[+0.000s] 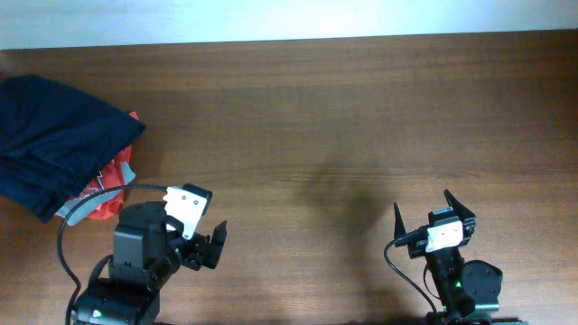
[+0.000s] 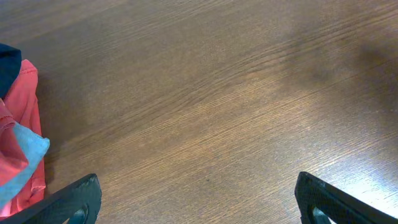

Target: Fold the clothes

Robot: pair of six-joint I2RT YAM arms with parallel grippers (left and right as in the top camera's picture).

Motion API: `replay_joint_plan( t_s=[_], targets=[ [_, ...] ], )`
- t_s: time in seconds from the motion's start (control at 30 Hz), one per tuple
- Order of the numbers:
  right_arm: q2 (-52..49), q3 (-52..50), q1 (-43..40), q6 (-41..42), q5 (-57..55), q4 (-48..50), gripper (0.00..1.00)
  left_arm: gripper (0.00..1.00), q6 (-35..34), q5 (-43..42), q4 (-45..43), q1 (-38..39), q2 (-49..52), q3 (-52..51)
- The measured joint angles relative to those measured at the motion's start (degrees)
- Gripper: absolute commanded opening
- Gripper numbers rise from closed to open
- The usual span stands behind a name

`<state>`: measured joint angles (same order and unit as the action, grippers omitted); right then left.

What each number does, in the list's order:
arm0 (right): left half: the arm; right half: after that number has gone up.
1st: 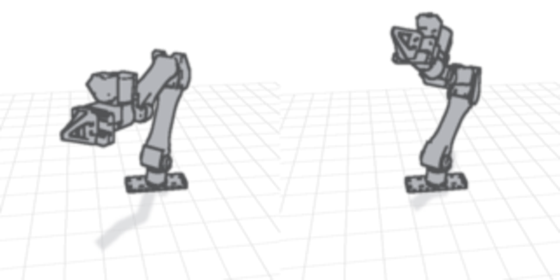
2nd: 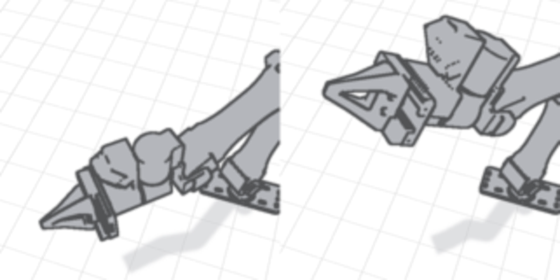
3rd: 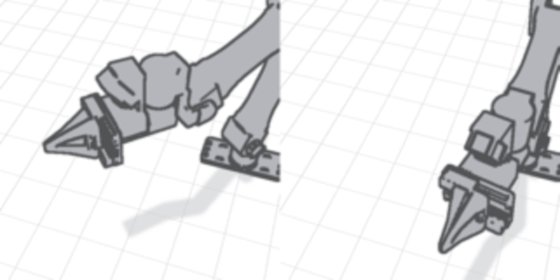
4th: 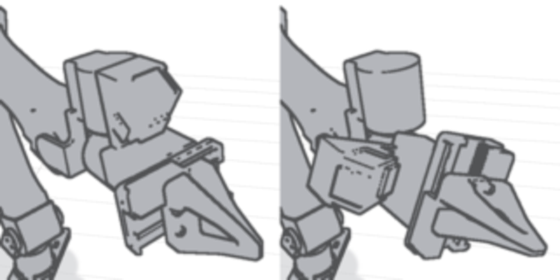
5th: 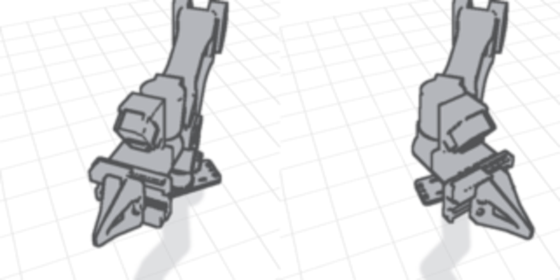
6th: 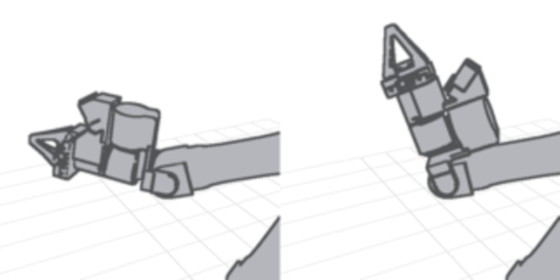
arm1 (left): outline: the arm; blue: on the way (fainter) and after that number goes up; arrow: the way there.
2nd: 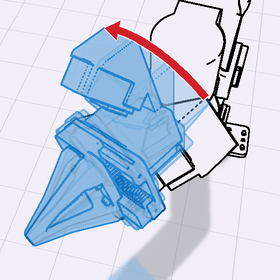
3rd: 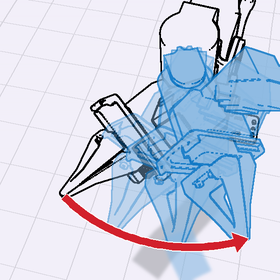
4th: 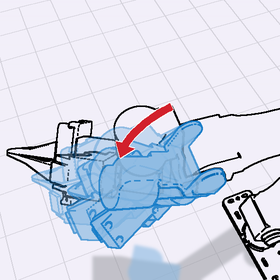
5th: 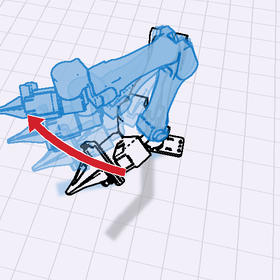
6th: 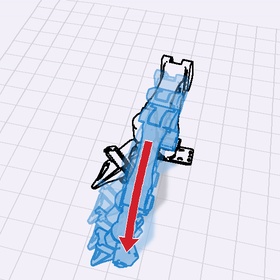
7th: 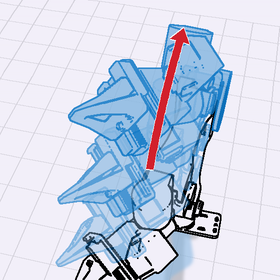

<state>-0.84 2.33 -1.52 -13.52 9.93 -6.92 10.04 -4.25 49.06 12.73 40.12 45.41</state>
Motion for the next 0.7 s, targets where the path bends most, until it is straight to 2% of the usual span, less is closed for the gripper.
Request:
replay_joint_plan(
  t_s=[0.4,0.63,0.7],
  targets=[
    [0.0,0.0,0.0,0.02,0.0,0.0,0.98,0.99,0.0,-0.02,-0.02,0.0,-1.75,-0.44],
    [0.0,0.0,0.0,0.0,-0.02,0.0,0.99,0.99,0.0,0.0,-0.26,0.0,-12.68,-7.34],
    [0.04,0.0,0.0,0.0,-0.02,0.02,0.98,0.99,-0.02,0.26,-5.35,0.0,-17.77,-12.81]
  ],
)
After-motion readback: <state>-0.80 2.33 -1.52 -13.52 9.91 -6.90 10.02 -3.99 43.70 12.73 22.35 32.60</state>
